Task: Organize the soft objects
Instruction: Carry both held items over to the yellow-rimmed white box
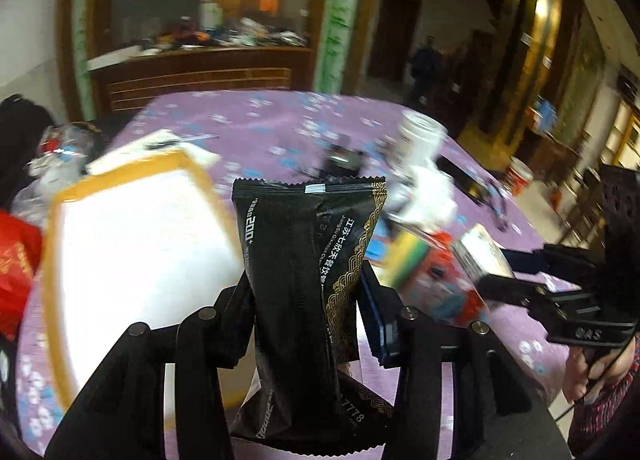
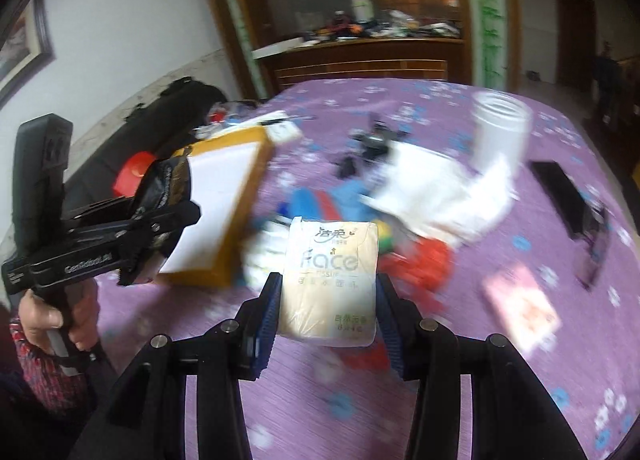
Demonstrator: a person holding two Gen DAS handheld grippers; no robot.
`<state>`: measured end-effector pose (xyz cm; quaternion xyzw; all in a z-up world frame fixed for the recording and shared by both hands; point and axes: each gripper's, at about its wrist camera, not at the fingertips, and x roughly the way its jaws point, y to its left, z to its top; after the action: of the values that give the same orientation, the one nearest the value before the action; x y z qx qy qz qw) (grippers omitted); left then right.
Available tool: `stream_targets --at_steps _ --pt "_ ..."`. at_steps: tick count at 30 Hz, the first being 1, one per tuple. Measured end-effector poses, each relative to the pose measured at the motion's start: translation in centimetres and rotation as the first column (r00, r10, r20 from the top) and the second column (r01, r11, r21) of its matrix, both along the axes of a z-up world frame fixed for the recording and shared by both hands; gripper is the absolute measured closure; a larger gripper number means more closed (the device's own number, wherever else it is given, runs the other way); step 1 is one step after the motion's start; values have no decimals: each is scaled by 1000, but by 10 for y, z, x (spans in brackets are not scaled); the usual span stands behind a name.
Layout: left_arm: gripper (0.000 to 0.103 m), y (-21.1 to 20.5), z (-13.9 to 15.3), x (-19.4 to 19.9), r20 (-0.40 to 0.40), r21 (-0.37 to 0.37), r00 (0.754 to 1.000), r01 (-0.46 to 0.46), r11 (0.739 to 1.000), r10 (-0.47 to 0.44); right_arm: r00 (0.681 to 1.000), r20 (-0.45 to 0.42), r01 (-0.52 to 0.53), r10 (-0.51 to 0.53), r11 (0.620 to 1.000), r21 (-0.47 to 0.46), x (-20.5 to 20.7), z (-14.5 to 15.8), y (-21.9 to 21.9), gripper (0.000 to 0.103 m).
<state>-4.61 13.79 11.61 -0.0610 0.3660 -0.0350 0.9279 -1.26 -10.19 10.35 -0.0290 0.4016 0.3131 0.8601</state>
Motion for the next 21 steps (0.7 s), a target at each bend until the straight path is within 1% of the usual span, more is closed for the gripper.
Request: stream_targets --at_steps 5,7,8,10,12,14,16,18,20,21 --pt "58 60 1 10 -16 -23 992 -124 992 123 997 -2 -80 80 997 9 8 13 58 57" --pt "58 81 -1 18 -30 -24 988 -150 988 149 994 -7 -113 113 994 6 12 18 83 57" --pt "58 93 -2 24 -37 -20 983 -178 984 177 992 -6 -122 122 992 6 15 21 93 57" --pt "58 113 -4 35 -54 -20 977 -206 978 205 990 -2 -143 143 990 11 24 28 118 57" --pt "58 133 -10 44 -80 -25 966 -250 968 247 986 -17 -163 163 986 16 36 31 144 57" --pt "58 148 -18 61 -104 -26 960 -264 964 260 984 -23 -177 177 984 8 47 30 167 57" --pt "58 162 -30 78 -126 -23 943 -314 949 309 982 -44 -183 182 983 -11 61 23 195 57" --pt "58 173 -40 88 -155 -44 935 -329 943 319 981 -69 -184 182 983 -17 77 13 220 57" --pt "58 183 -53 101 -190 -58 920 -360 931 344 981 -97 -173 170 985 -22 93 3 240 57" --pt "58 187 -59 106 -206 -64 918 -359 931 340 981 -109 -164 161 986 -21 101 -4 250 57"
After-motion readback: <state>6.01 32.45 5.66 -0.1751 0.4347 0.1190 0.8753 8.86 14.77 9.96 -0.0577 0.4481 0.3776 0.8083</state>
